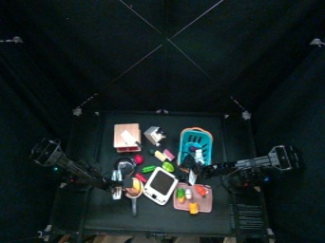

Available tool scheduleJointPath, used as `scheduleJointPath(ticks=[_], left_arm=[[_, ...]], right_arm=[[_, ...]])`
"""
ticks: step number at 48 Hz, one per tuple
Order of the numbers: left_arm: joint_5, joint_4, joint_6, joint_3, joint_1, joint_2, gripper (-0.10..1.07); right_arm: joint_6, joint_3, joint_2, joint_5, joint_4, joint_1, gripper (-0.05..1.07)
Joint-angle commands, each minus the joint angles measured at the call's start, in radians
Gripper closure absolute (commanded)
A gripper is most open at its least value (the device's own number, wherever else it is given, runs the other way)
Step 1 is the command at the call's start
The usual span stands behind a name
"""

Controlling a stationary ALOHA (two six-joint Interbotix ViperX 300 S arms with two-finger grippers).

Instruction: Grab eggshell

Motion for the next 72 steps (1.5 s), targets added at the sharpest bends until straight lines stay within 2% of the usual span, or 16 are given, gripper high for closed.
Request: scheduleJointPath(ticks=[1,13,24,32,50,62,72], left_arm=[[-0.002,0.003,-0.002,-0.021,0.002,0.012,0.02],[0.012,0.005,0.000,-0.037,0.002,0.021,0.03],[0.124,0.011,0.000,-0.069,-0.002,0.020,0.02],[0.167,0.032,-0.003,-0.097,-0.038,0.021,0.03],[0.160,0.025,-0.005,-0.106,-0.060,0.031,0.03],[0.150,0.017,-0.005,-0.107,-0.060,0.044,0.19],[0.120,-0.009,-0.005,-0.103,-0.060,0.052,0.21]], right_arm=[[0.000,-0.012,-0.009,-0.005,-0.002,-0.002,0.04],[-0.002,-0.009,-0.006,-0.005,0.002,-0.003,0.04],[0.000,-0.011,0.015,-0.005,0.003,-0.005,0.04],[0.000,-0.012,0.028,-0.005,0.003,-0.003,0.04],[0.000,-0.014,0.032,-0.005,0.003,-0.003,0.04],[0.000,-0.012,0.032,-0.005,0.006,-0.003,0.04],[0.000,-0.011,0.032,-0.005,0.008,-0.003,0.04]])
